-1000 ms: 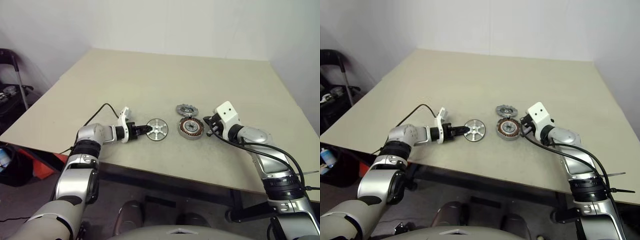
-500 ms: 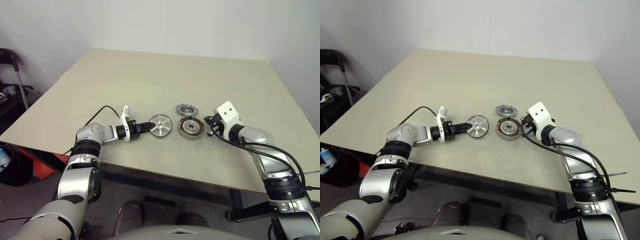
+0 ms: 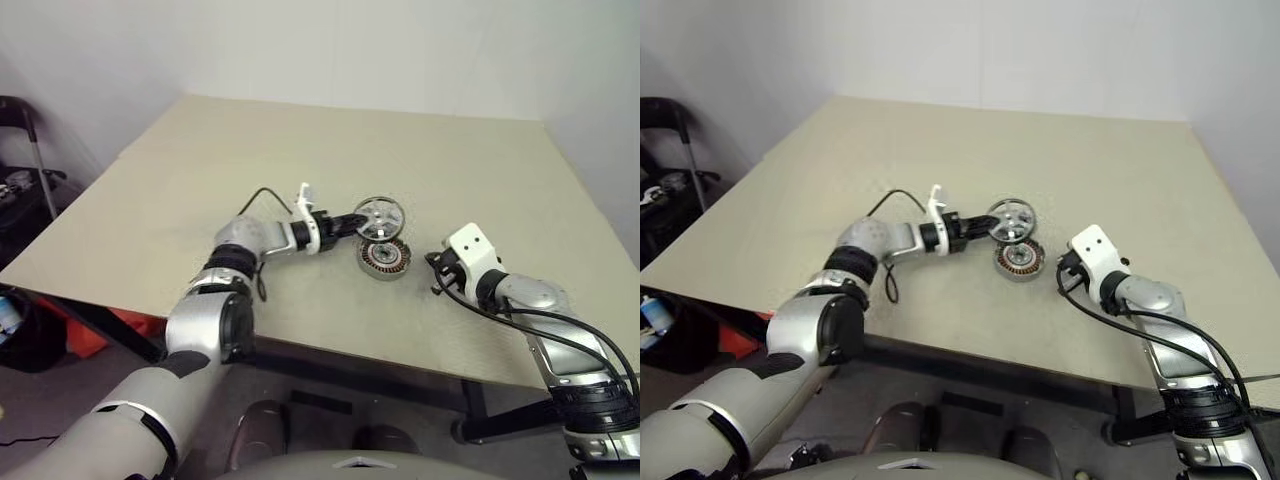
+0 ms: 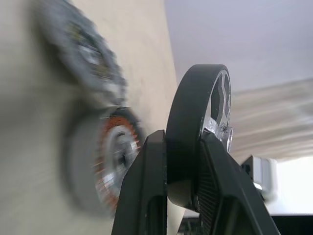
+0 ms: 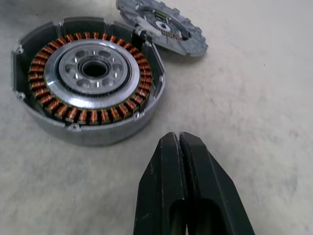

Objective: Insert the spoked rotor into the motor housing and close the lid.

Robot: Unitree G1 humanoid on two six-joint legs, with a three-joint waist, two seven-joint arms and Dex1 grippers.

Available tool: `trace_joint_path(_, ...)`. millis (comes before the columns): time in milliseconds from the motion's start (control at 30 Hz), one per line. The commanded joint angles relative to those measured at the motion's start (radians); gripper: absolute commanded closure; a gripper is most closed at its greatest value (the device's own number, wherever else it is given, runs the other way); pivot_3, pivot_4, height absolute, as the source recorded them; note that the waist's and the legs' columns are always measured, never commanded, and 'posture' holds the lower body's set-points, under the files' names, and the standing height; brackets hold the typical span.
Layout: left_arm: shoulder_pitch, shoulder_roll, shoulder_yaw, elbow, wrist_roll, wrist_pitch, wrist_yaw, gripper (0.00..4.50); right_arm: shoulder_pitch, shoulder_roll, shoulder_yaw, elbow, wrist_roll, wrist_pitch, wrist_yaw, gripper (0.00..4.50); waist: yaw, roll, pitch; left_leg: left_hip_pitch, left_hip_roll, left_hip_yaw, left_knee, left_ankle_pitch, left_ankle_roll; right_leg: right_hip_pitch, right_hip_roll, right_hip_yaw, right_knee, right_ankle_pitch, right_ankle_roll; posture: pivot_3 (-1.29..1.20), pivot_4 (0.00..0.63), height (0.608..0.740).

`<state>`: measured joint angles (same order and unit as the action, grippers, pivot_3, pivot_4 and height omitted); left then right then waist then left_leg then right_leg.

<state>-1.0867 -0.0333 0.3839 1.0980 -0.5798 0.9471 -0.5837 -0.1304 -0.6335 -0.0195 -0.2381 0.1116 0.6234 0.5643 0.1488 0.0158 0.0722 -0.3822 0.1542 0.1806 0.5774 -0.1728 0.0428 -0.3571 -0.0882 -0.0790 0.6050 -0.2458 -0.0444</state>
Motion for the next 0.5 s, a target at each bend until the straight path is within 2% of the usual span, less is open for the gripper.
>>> trace_joint_path(33, -0.048, -0.003, -0.002, 0.053, 0.031, -0.063, 0.031, 4.06, 0.005, 0.004, -0.034, -0.064, 0.008, 0.012, -0.020, 4.50, 0.000, 0.000, 0.000, 0.000, 0.000, 0.000, 0.000, 0.000, 0.000, 0.000, 0.000, 0.000, 0.000, 0.000, 0.001, 0.00, 0.000, 0.740)
trace_joint_path(500, -0.039, -0.013, -0.022, 0.105, 0.090, -0.065, 0.007, 4.06, 0.012, 0.013, -0.029, -0.069, 0.009, 0.018, -0.053, 4.50, 0.004, 0.000, 0.000, -0.002, -0.002, 0.000, 0.001, -0.001, 0.002, -0.001, -0.002, -0.001, 0.000, 0.000, 0.001, 0.00, 0.000, 0.740)
